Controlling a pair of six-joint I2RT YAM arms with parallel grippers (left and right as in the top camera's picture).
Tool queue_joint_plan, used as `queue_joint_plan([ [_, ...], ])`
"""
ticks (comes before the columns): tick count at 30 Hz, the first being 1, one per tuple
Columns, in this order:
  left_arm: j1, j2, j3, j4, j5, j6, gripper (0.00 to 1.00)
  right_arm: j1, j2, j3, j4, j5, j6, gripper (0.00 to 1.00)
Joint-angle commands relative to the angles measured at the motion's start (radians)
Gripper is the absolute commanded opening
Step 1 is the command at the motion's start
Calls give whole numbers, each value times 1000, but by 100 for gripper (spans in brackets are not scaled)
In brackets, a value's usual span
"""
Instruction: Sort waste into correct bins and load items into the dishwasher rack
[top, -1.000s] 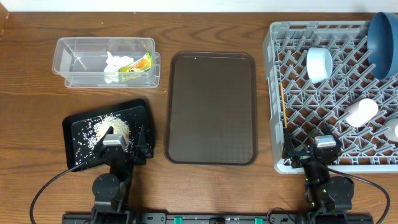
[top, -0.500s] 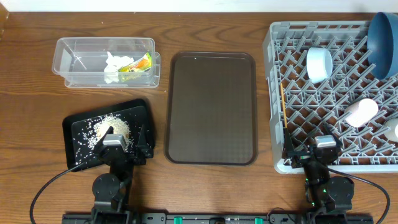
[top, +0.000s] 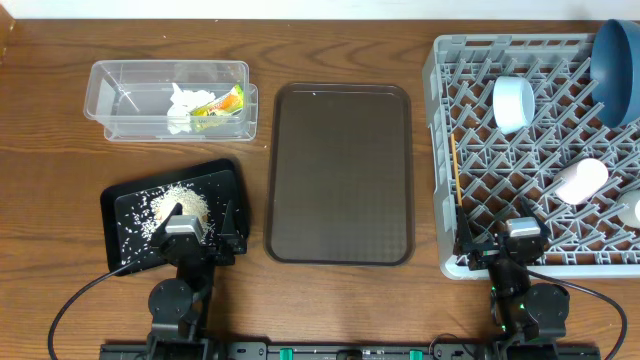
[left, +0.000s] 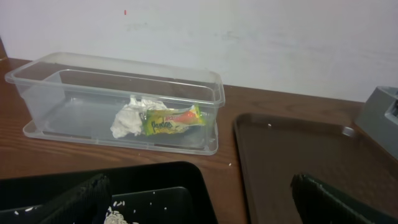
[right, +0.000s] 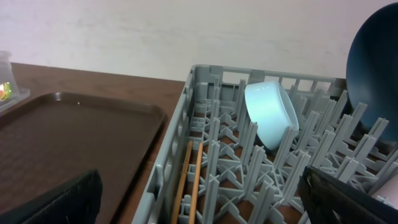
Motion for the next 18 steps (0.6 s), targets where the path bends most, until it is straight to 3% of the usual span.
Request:
queue_joint_plan([
  [1,5,-6,-14,-45,-10,16,95,-8,-6,-1,-5,6,-9,99],
  [18,5,-6,-14,-45,-10,16,95,-8,-6,-1,-4,6,-9,98],
])
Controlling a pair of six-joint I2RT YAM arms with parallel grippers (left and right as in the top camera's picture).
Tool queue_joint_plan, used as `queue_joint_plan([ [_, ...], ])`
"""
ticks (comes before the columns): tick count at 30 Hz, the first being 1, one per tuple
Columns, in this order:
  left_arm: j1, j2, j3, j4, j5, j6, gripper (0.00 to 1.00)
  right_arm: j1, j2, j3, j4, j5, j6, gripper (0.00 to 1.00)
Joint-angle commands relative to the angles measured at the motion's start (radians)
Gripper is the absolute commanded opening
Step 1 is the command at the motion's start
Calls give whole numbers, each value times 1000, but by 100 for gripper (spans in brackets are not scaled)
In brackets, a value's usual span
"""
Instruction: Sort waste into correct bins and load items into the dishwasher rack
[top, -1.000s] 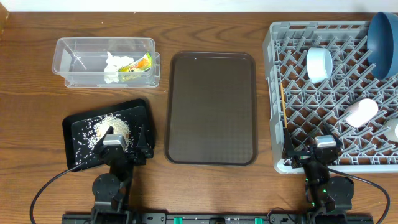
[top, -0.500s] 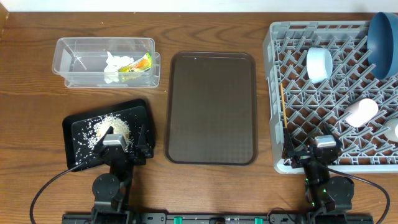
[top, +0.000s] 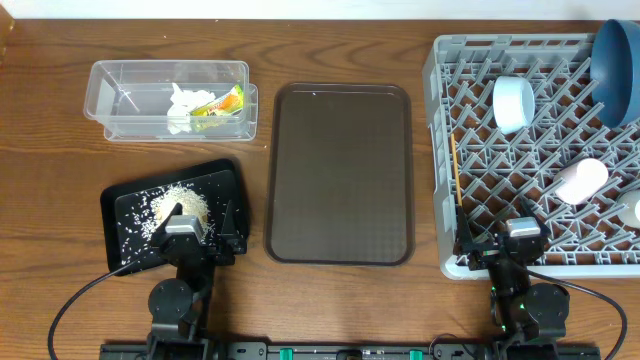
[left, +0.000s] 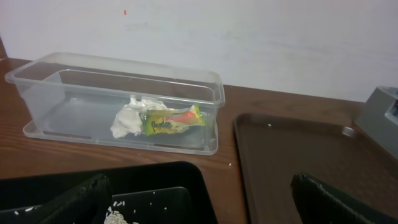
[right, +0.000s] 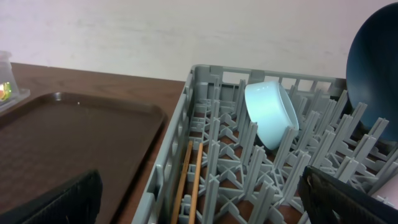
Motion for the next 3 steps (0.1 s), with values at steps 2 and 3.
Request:
queue_joint_plan([
  [2,5,-6,-14,-45,-10,16,95,-8,-6,-1,-4,6,-9,99],
  [3,5,-6,-14,-45,-10,16,95,-8,-6,-1,-5,6,-9,99],
])
